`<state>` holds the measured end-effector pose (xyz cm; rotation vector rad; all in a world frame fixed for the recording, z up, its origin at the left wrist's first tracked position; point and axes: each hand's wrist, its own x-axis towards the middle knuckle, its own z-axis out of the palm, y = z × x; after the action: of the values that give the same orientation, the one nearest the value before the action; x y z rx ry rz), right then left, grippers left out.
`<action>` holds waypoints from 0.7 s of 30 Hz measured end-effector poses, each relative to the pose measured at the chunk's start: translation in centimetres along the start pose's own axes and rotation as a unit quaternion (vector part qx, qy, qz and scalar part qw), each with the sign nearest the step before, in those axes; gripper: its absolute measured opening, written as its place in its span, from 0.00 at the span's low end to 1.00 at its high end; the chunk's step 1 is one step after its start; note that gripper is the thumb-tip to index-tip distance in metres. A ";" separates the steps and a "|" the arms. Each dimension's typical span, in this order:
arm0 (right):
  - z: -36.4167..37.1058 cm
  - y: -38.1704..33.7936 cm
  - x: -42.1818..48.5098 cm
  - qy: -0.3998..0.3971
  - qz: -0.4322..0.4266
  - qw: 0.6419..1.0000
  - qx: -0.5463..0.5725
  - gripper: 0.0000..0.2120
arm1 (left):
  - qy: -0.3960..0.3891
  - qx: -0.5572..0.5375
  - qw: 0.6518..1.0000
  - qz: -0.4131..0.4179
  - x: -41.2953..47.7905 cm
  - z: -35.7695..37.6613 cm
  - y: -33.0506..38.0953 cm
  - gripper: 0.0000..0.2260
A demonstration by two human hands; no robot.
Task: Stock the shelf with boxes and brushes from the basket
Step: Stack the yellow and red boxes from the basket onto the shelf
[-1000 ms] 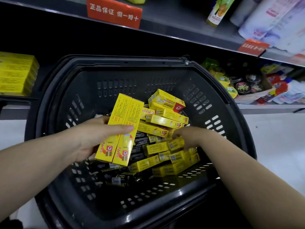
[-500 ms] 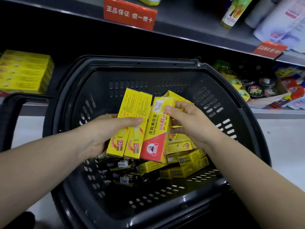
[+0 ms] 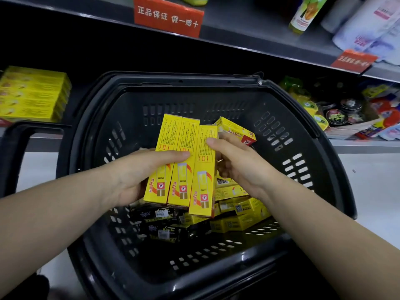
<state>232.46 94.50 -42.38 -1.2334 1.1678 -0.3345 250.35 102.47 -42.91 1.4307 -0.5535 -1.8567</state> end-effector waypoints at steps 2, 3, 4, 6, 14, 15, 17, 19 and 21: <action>0.1 0.0 0.2 0.000 -0.012 1.000 0.002 0.15 | 0.001 -0.004 1.000 0.002 -0.1 -0.1 0.1 0.23; 0.3 -0.3 0.3 -0.009 -0.014 1.000 0.007 0.13 | 0.001 -0.007 1.000 0.002 -0.2 -0.2 0.3 0.22; 0.5 -0.6 0.2 -0.019 -0.016 1.000 0.007 0.13 | 0.001 -0.008 1.000 0.002 -0.4 -0.3 0.4 0.21; 0.7 -1.4 0.1 -0.033 -0.024 0.999 0.009 0.16 | 0.004 -0.004 1.000 0.007 -0.9 -0.6 1.1 0.20; 2.1 -6.9 1.3 -0.038 -0.096 0.995 0.009 0.12 | 0.102 -0.009 0.988 0.117 -4.2 -7.1 4.9 0.11; 2.8 -7.8 1.7 -0.038 -0.104 0.994 0.006 0.11 | 0.121 -0.012 0.985 0.121 -4.6 -8.5 5.2 0.13; 4.7 -9.6 2.6 -0.040 -0.113 0.993 -0.014 0.12 | 0.169 -0.022 0.977 0.130 -5.6 -11.2 5.7 0.17; 6.7 -11.2 3.5 -0.038 -0.119 0.992 -0.019 0.12 | 0.203 -0.039 0.968 0.145 -6.8 -13.8 6.0 0.16; 8.8 -12.5 4.5 -0.039 -0.121 0.992 -0.022 0.13 | 0.215 -0.070 0.962 0.155 -8.1 -15.9 6.0 0.11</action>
<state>246.22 91.37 -35.04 -1.4192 0.9647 -0.4394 268.23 106.11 -38.11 1.4962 -0.3918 -1.2639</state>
